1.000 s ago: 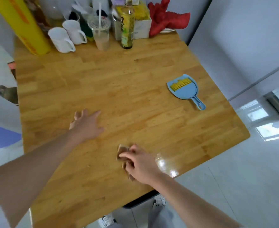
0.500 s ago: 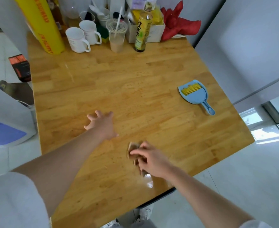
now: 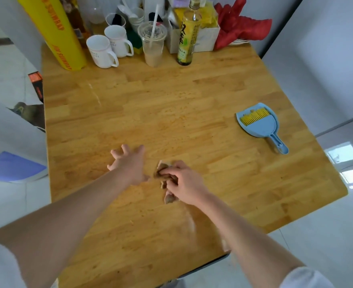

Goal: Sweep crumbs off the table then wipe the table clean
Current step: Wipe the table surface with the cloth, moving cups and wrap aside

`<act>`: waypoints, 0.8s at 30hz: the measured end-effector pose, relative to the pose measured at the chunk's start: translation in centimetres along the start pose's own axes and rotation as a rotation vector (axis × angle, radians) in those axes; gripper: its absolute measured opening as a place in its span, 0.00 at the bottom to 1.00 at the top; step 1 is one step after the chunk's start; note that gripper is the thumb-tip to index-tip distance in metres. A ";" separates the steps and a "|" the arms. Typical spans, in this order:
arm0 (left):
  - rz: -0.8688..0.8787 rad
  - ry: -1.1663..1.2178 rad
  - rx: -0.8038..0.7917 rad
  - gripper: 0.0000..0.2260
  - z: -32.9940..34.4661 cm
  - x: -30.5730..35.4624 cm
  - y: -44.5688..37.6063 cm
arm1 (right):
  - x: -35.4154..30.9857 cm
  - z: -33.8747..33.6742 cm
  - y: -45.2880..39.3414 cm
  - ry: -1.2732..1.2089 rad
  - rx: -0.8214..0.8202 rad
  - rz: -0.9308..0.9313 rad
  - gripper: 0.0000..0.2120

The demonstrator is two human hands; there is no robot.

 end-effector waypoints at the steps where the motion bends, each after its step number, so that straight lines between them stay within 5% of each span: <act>1: -0.001 -0.001 -0.005 0.41 0.1 0.0 0.0 | 3.4 -2.0 -0.1 0.002 0.071 0.078 0.15; 5: 0.003 0.001 -0.007 0.41 0.1 0.0 0.3 | 17.9 -9.6 3.0 -0.336 0.577 0.724 0.16; 7: 0.002 0.003 0.001 0.40 0.1 0.0 0.4 | 16.6 -9.1 3.4 -0.265 0.679 0.840 0.16; 9: 0.002 0.008 0.002 0.39 0.2 0.0 0.6 | 10.5 -6.5 0.7 -0.100 0.514 0.566 0.18; 13: -0.018 0.002 -0.007 0.38 0.4 -0.1 1.4 | 2.2 -2.4 -3.7 0.078 -0.187 -0.076 0.17; 15: -0.007 -0.009 -0.011 0.38 0.4 0.2 1.3 | 6.5 -7.1 -6.5 0.048 -0.064 0.042 0.16; 17: -0.009 -0.023 -0.022 0.39 0.4 0.1 1.1 | 12.5 -13.0 -7.3 -0.152 0.323 0.435 0.15; 19: -0.023 -0.048 -0.031 0.40 0.4 0.0 1.0 | 14.3 -13.8 -6.8 -0.222 0.518 0.708 0.16; 21: -0.025 -0.050 -0.045 0.40 0.5 0.1 0.9 | 9.7 -11.1 -9.0 -0.045 0.389 0.532 0.17; 24: -0.034 -0.049 -0.047 0.40 0.4 0.1 1.0 | -0.1 -3.2 -9.6 -0.024 -0.139 -0.075 0.17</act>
Point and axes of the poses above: each hand's wrist, its own y-axis away from the middle knuckle, its own z-axis out of the palm, x = y × z, the point moved 9 cm from there along -y, towards the middle knuckle, and after that the axes turned 5 degrees about -x, right-handed, at the moved point
